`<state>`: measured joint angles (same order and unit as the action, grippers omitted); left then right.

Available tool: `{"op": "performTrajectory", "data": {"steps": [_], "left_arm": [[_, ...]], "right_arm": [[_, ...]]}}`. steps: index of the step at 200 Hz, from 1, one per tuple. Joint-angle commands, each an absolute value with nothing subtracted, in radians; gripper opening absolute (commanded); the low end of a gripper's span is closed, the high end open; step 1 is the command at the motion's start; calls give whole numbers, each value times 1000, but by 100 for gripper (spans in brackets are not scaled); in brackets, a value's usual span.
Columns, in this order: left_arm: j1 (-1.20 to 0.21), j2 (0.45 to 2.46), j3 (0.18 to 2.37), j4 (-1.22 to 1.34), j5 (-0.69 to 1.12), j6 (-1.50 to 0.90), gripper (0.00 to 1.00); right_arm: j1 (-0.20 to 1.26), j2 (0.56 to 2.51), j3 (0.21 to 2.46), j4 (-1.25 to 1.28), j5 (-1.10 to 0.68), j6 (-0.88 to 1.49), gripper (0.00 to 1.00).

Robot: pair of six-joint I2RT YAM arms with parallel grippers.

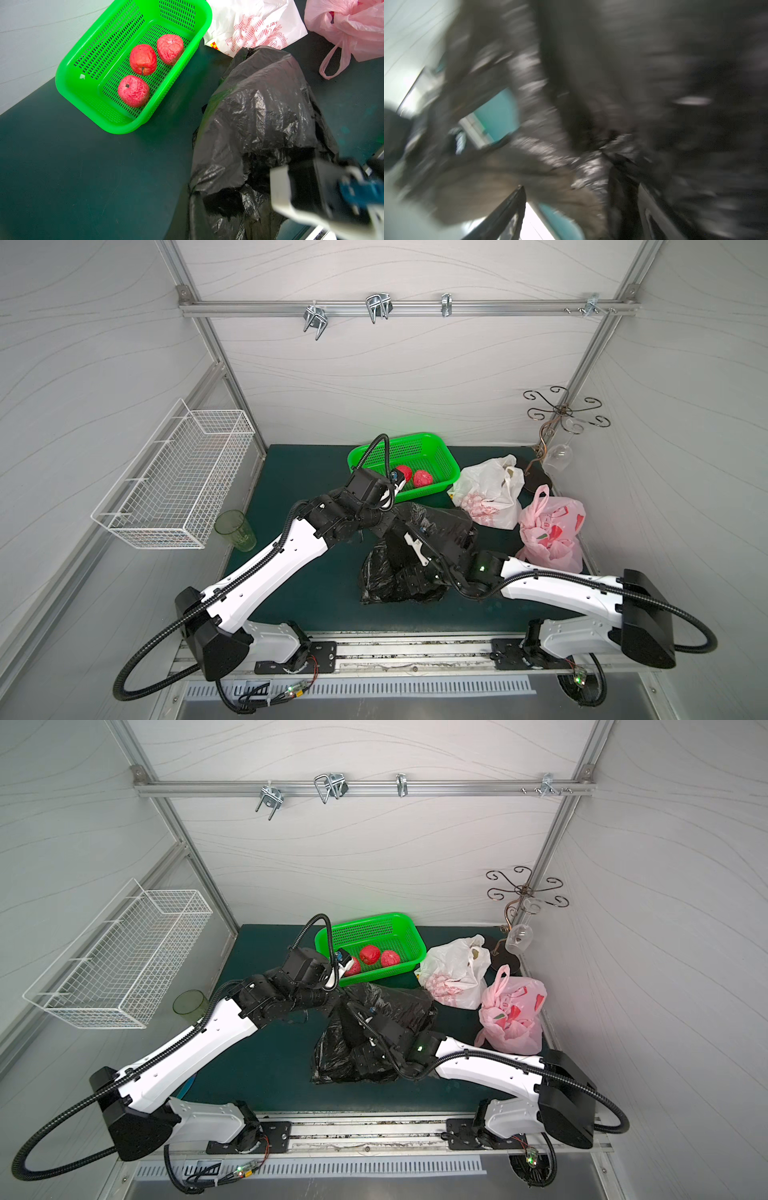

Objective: Untie the knot of a plastic bag & take out the apple
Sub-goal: Adjust the plastic bag at the center of the board.

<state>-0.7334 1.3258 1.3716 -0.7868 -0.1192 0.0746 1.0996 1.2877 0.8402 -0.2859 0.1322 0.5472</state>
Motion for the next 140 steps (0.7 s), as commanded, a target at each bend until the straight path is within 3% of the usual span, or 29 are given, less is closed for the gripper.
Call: {"op": "performTrajectory", "data": {"steps": [1, 53, 88, 118, 140], "left_arm": [[-729, 1323, 1387, -762, -115, 77, 0], [-730, 1323, 1394, -765, -100, 74, 0], [-729, 1318, 1394, -765, -92, 71, 0], [-729, 1318, 1395, -767, -87, 69, 0], [-729, 1323, 1397, -767, -74, 66, 0]], "right_arm": [[1045, 1203, 822, -363, 219, 589, 89], [811, 1004, 807, -558, 250, 507, 93], [774, 911, 834, -650, 278, 471, 93], [793, 765, 809, -540, 10, 409, 88], [846, 778, 832, -510, -173, 409, 86]]}}
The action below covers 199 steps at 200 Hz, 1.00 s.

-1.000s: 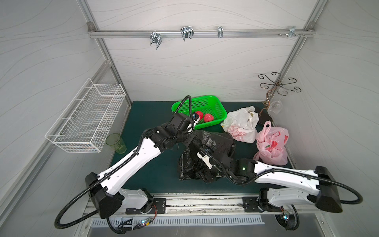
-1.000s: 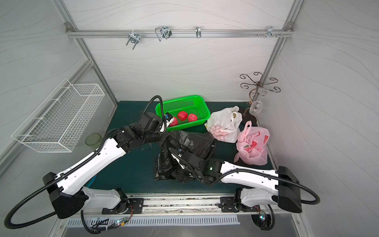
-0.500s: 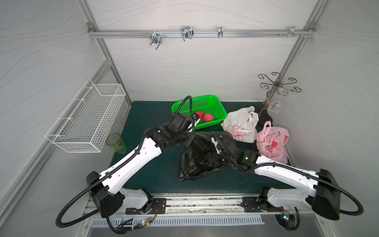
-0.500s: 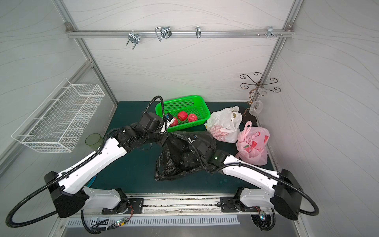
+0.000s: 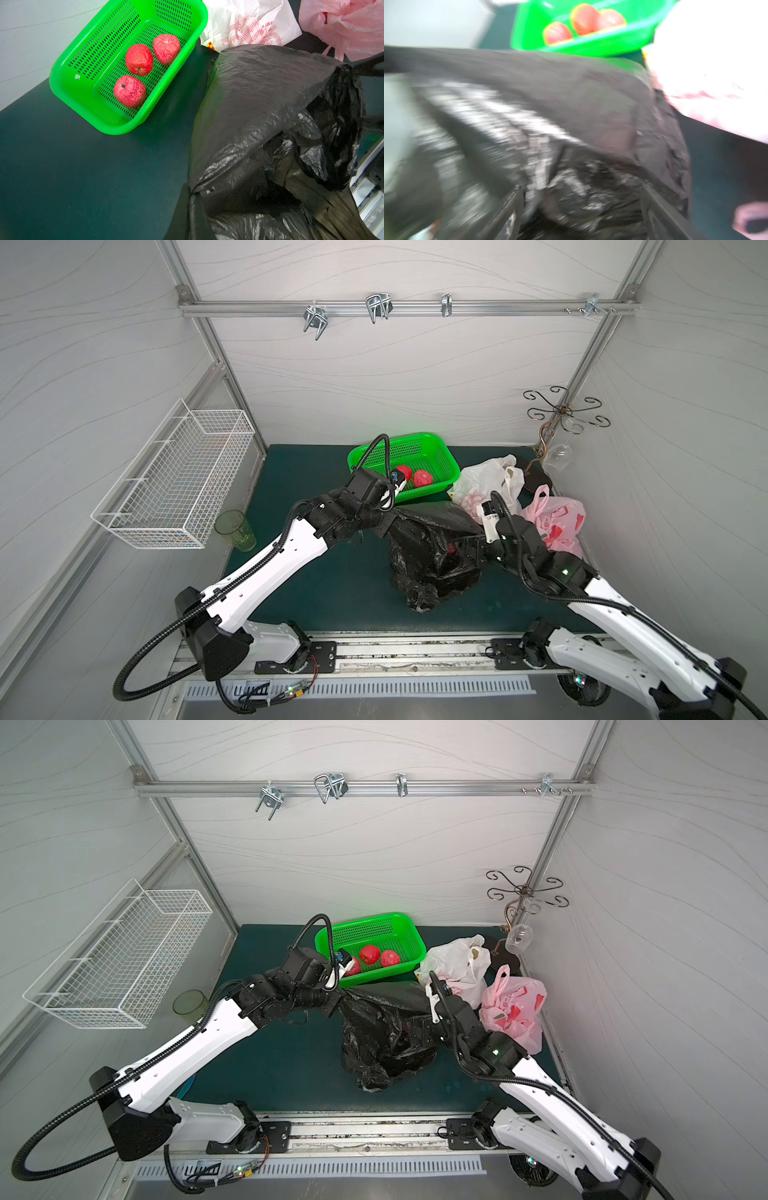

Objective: Untie the knot of a plastic bag & take out the apple
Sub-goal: Adjust the plastic bag at the center of the board.

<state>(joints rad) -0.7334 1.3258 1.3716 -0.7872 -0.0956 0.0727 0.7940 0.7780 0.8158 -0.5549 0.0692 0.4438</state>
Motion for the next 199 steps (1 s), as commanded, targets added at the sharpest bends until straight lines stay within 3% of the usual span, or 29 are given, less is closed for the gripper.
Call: {"op": "performTrajectory", "data": {"steps": [1, 36, 70, 84, 111, 142, 199], "left_arm": [[-729, 1323, 1397, -767, -73, 66, 0], [-729, 1336, 1405, -767, -22, 51, 0], [-729, 1338, 1403, -759, 7, 41, 0], [-729, 1338, 1404, -761, 6, 42, 0], [-729, 1333, 1403, -762, -6, 45, 0], [-729, 1327, 1403, -767, -30, 51, 0], [-729, 1315, 1405, -772, -44, 54, 0]], "right_arm": [[852, 781, 833, -510, -176, 410, 86], [1062, 893, 850, -424, -73, 438, 83], [1120, 1069, 824, -198, 18, 483, 77], [1128, 1129, 809, -123, 118, 512, 72], [1141, 1234, 803, -112, 416, 536, 72], [1100, 1294, 840, -298, 648, 591, 75], [848, 1104, 711, -375, 629, 606, 80]]}}
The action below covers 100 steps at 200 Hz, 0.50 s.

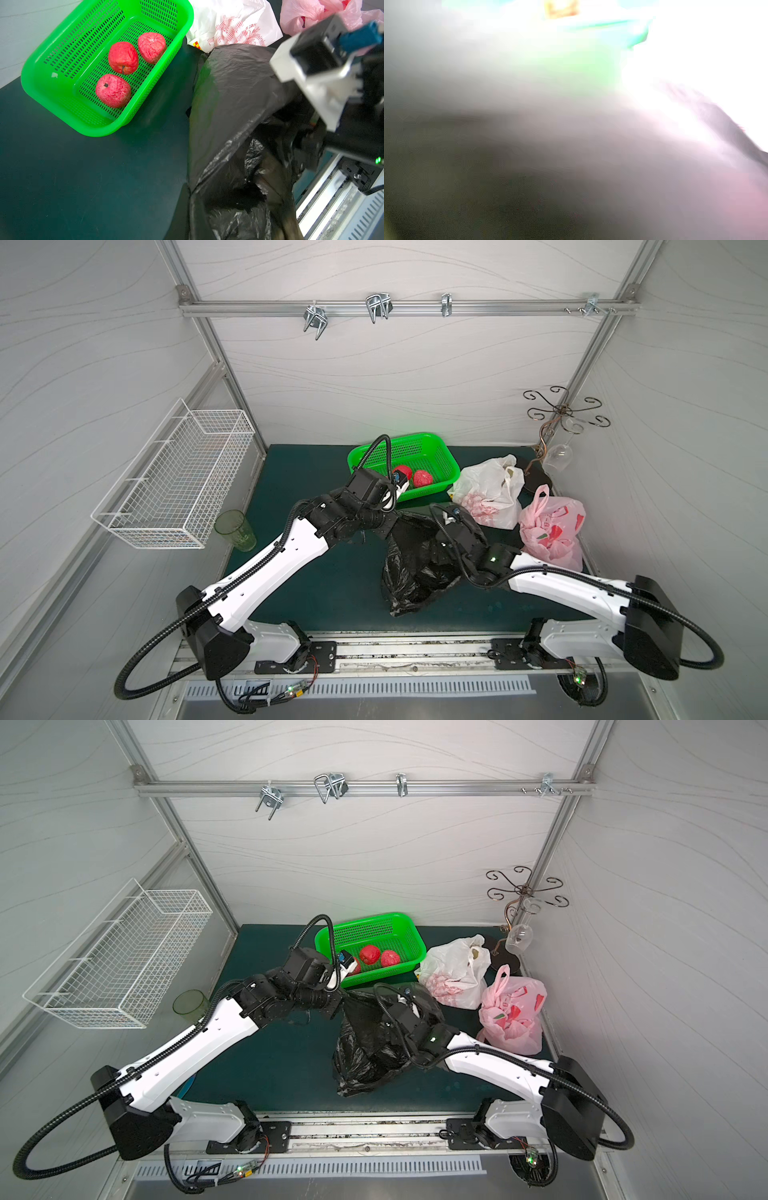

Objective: Untie the knot of a plastic bag & take out the apple
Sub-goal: Adjust the plastic bag at the center of the board.

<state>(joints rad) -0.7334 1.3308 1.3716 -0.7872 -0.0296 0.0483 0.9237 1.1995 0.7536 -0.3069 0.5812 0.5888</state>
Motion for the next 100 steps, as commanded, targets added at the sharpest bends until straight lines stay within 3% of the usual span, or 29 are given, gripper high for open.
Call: {"op": "performTrajectory", "data": {"steps": [1, 50, 100], "left_arm": [[-729, 1315, 1406, -772, -44, 54, 0], [-730, 1317, 1405, -770, -32, 51, 0], [-729, 1325, 1405, -770, -23, 48, 0]], "right_arm": [[843, 1100, 709, -375, 629, 605, 80], [762, 1047, 696, -379, 597, 546, 80], [839, 1239, 784, -347, 506, 544, 80]]}}
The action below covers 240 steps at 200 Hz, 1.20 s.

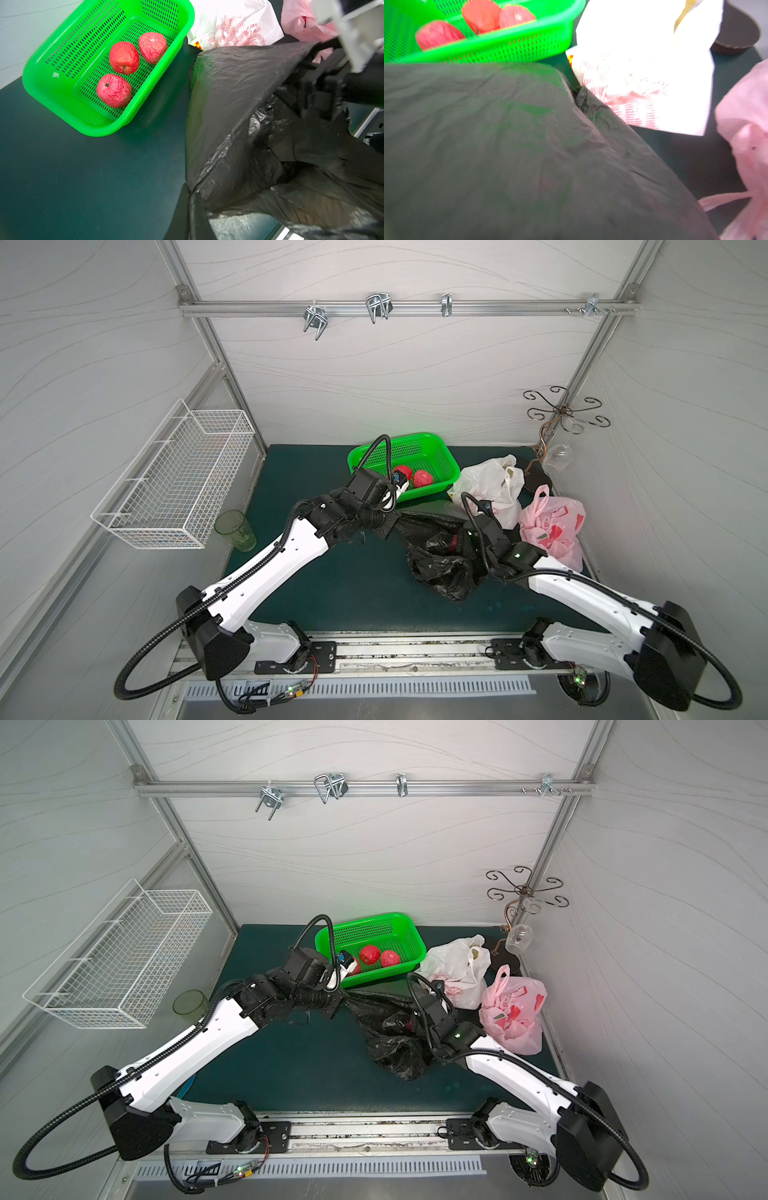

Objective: Untie the knot of a plastic bag & take out the apple
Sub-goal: Adjust the plastic bag at the center of the board.

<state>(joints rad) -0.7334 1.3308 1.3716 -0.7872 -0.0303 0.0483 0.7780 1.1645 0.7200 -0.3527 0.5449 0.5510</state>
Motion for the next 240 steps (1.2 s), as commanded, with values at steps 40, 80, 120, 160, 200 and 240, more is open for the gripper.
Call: {"op": "performTrajectory", "data": {"steps": [40, 80, 120, 160, 200, 240], "left_arm": [[-729, 1338, 1405, -769, -15, 46, 0], [-729, 1355, 1396, -761, -14, 49, 0], [-735, 1350, 1394, -762, 9, 70, 27], [-750, 1200, 1415, -745, 44, 29, 83], [-807, 1227, 1476, -761, 418, -65, 75], [-892, 1380, 1310, -668, 467, -90, 48]], "right_arm": [[1035, 1322, 899, -276, 378, 495, 84], [1027, 1262, 939, -270, 232, 543, 88], [878, 1045, 913, -434, 247, 520, 87], [723, 928, 949, -666, 310, 453, 86], [723, 804, 954, -636, 30, 403, 78], [807, 788, 954, -574, -252, 381, 67]]}}
